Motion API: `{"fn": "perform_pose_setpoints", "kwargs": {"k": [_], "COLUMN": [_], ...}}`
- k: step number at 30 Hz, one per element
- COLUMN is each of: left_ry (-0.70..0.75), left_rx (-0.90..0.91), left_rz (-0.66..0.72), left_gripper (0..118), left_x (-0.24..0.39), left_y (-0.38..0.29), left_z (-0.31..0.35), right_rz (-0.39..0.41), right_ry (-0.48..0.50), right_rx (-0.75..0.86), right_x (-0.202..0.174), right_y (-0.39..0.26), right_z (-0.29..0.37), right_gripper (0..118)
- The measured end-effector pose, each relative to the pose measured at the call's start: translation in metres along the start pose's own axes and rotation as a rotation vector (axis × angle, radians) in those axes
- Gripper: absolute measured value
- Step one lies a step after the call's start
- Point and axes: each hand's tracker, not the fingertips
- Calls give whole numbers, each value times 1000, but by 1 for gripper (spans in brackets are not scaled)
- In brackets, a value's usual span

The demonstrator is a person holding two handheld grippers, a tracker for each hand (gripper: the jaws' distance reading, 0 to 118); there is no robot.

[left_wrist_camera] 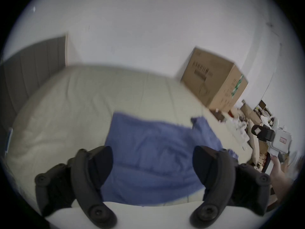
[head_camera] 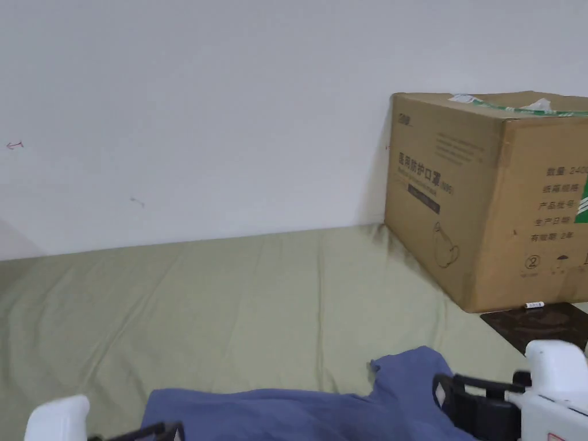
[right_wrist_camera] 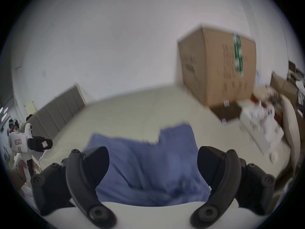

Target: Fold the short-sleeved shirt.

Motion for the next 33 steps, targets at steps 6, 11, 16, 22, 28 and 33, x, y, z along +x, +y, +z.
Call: {"fn": "perform_pose_setpoints", "kwargs": {"k": [6,11,16,22,28,33], "left_ry": [105,105,11,77,128,165], "left_rx": [326,256,-185,-526,-549,-604], "left_rz": [-103,-54,71,188,118,105], "left_gripper": [0,0,0,17,113,114], "left_x": [35,17,-56,-131,-155,-164], "left_y": [21,57,105,84,62,19], "left_z": [17,-10,-95,-212,-284,-348], "right_rz": [128,35,-12,72,37,-25], "right_ry": [-29,29,41,70,38,37], "right_rx": [282,227,204,31,-102,-146], "right_x": [-51,-43,-28,-21,-15,-6], "right_y": [23,38,42,29,13,2], "right_z": [6,-11,-30,-75,-110,-127], "right_gripper": [8,1,1,1,1,1]}}
